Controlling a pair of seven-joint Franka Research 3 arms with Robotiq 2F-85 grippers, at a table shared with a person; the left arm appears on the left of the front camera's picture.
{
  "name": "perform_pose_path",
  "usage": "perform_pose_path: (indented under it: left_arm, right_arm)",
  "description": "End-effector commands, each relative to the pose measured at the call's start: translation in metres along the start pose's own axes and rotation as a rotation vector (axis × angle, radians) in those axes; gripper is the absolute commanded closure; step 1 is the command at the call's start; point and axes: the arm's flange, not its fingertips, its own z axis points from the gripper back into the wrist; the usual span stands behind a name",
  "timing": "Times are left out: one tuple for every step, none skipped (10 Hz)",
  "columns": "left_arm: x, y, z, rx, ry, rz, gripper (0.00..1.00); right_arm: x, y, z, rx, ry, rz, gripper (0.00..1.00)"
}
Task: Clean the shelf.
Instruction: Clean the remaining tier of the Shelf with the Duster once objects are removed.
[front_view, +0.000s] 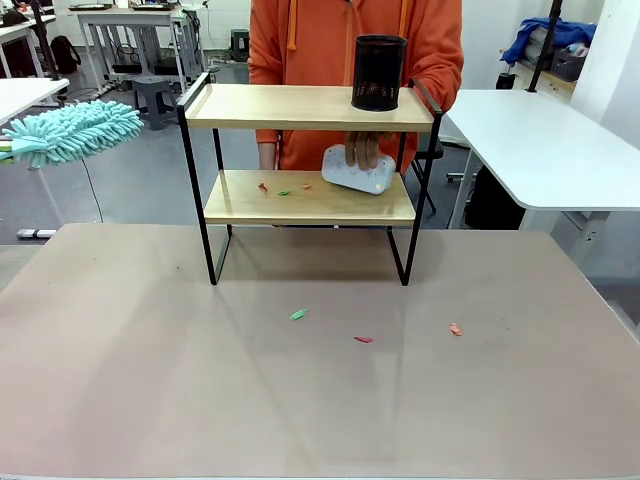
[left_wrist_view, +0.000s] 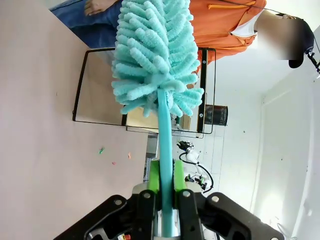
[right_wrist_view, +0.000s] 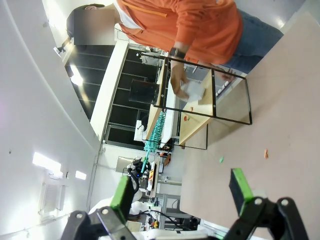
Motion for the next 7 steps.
perform_pose_path:
  left_arm:
    - [-0.0018,-0.0053,0.0017,-0.009,0.010,-0.010,0.88]
    - [-0.0018,-0.0053,0.0017,-0.009,0.010,-0.010,0.88]
    - [-0.0018,-0.0053,0.0017,-0.009,0.010,-0.010,0.88]
    - [-0.0018,-0.0053,0.0017,-0.009,0.010,-0.010,0.88]
    - [-0.0018,-0.0053,0.0017,-0.009,0.010,-0.010,0.88]
    - [-0.0018,-0.0053,0.0017,-0.009,0.010,-0.010,0.88]
    - [-0.0018,-0.0053,0.0017,-0.009,0.010,-0.010,0.88]
  right_arm:
    - [0.0024,0.0007,-0.0012,0.019,-0.014,0.028,0.00]
    - [0.0024,0.0007,-0.0012,0.019,-0.014,0.028,0.00]
    - [0.0024,0.0007,-0.0012,0.019,-0.014,0.028,0.00]
    - [0.0024,0.0007,-0.0012,0.019,-0.014,0.028,0.00]
    - [0.0024,0.0007,-0.0012,0.019,-0.014,0.028,0.00]
    - [0.0024,0.0007,-0.0012,0.019,-0.014,0.028,0.00]
    - [0.0024,0.0007,-0.0012,0.019,-0.014,0.028,0.00]
